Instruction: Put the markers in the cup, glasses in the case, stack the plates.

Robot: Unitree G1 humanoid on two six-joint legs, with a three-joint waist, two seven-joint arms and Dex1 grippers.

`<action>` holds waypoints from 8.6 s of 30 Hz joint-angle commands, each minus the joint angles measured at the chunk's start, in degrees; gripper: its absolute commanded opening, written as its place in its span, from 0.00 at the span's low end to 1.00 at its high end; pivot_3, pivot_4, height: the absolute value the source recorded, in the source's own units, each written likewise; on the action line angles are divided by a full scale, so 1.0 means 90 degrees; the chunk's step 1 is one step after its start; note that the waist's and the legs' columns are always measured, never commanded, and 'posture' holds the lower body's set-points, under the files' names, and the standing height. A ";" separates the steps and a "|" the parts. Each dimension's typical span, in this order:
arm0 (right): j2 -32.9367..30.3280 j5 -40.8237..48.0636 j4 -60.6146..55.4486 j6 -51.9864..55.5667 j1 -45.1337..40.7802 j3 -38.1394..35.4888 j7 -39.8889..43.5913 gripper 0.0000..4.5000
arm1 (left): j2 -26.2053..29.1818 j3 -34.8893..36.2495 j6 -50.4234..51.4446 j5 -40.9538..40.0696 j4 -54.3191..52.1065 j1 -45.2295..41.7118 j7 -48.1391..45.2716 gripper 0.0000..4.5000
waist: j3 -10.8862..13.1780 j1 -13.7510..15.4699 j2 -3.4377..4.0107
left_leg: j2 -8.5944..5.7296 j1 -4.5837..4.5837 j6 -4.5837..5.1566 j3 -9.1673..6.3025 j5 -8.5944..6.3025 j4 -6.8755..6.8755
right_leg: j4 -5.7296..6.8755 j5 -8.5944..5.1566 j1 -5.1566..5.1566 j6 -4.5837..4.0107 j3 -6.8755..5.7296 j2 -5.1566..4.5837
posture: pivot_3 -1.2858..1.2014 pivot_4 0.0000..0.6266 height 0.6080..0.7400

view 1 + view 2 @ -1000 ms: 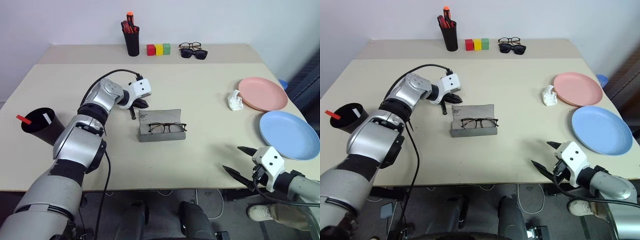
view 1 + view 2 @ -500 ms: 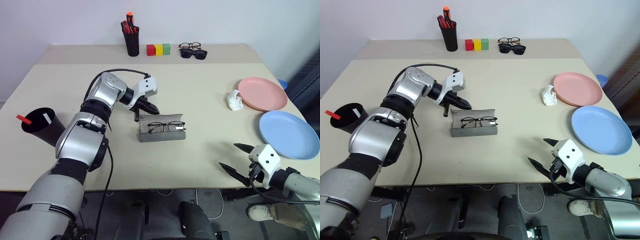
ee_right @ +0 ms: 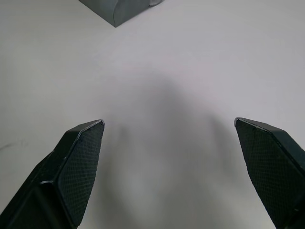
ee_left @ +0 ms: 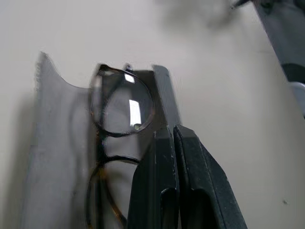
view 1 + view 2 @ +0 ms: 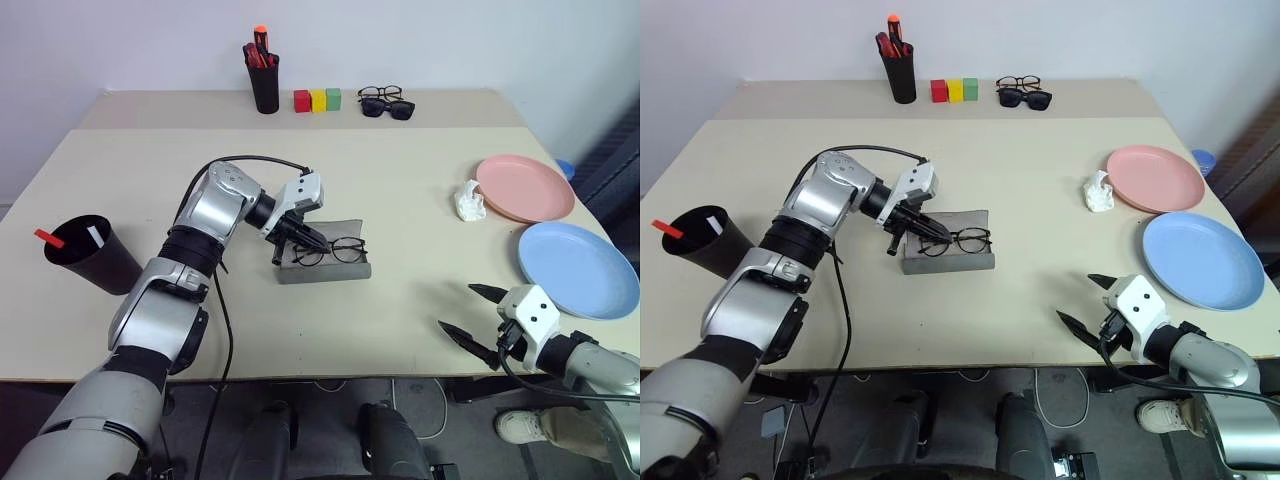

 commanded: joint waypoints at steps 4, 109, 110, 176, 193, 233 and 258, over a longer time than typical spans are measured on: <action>-0.0034 0.0179 -0.0314 0.0117 -0.0060 -0.0114 -0.0109 1.00 | -0.0092 0.0272 -0.0800 0.0200 0.1025 -0.0802 0.1456 0.01 | 0.0000 0.0009 0.0000 | -0.0001 0.0000 0.0000 0.0000 0.0000 0.0000 | -0.0001 0.0005 0.0000 0.0014 -0.0001 0.0000 | 0.52 0.24 1.00; -0.0197 0.0765 0.1241 0.0599 -0.0708 -0.1047 -0.0948 1.00 | -0.0294 0.0851 0.1918 -0.1092 -0.3144 0.0686 0.0988 0.01 | -0.0005 -0.0117 0.0009 | -0.0005 0.0008 0.0001 -0.0005 -0.0001 -0.0004 | 0.0004 0.0011 0.0008 0.0002 0.0002 -0.0013 | 0.52 0.24 1.00; -0.0237 0.0670 0.1451 0.0644 -0.0814 -0.1000 -0.0999 1.00 | -0.0305 0.0773 0.1970 -0.1222 -0.3477 0.0819 0.0985 0.01 | -0.0007 -0.0124 0.0013 | -0.0007 0.0009 0.0001 -0.0003 -0.0001 -0.0003 | 0.0004 0.0012 0.0010 0.0003 0.0003 -0.0013 | 0.52 0.24 1.00; -0.0109 -0.2619 1.0927 -0.2877 -0.8837 0.1793 -0.1731 0.32 | 0.0888 0.0842 0.4433 -0.2852 -0.6161 0.2144 0.3889 1.00 | -0.0001 -0.0349 0.0036 | -0.0009 0.0018 -0.0002 0.0019 0.0003 -0.0026 | 0.0005 0.0015 -0.0002 0.0004 0.0025 -0.0003 | 0.52 0.24 1.00; 0.0781 -0.1581 1.0503 -0.2827 -0.8366 0.0976 -0.0131 0.77 | 0.0837 0.1075 0.4657 -0.3220 -0.6133 0.2209 0.4632 1.00 | -0.0001 -0.0346 0.0036 | -0.0007 0.0026 -0.0009 0.0011 0.0007 -0.0017 | 0.0027 0.0015 0.0001 0.0004 0.0027 0.0006 | 0.52 0.24 1.00; 0.0831 -0.1345 1.0568 -0.3561 -0.8289 0.0368 -0.1800 0.01 | 0.1000 0.1569 0.5231 -0.3770 -0.6836 0.2689 0.5644 1.00 | -0.0001 -0.0369 0.0036 | -0.0007 0.0038 -0.0013 0.0009 0.0009 -0.0020 | 0.0031 0.0015 0.0011 0.0002 0.0029 0.0009 | 0.52 0.24 1.00; -0.0305 -0.0610 0.8671 -0.3544 -0.7053 0.0106 -0.0219 0.50 | 0.0570 0.2086 0.2526 -0.2787 -0.7668 0.4331 0.6744 1.00 | -0.0001 -0.0330 0.0036 | -0.0006 0.0030 -0.0013 0.0012 0.0009 -0.0027 | -0.0001 0.0017 0.0018 -0.0001 0.0030 0.0008 | 0.52 0.24 1.00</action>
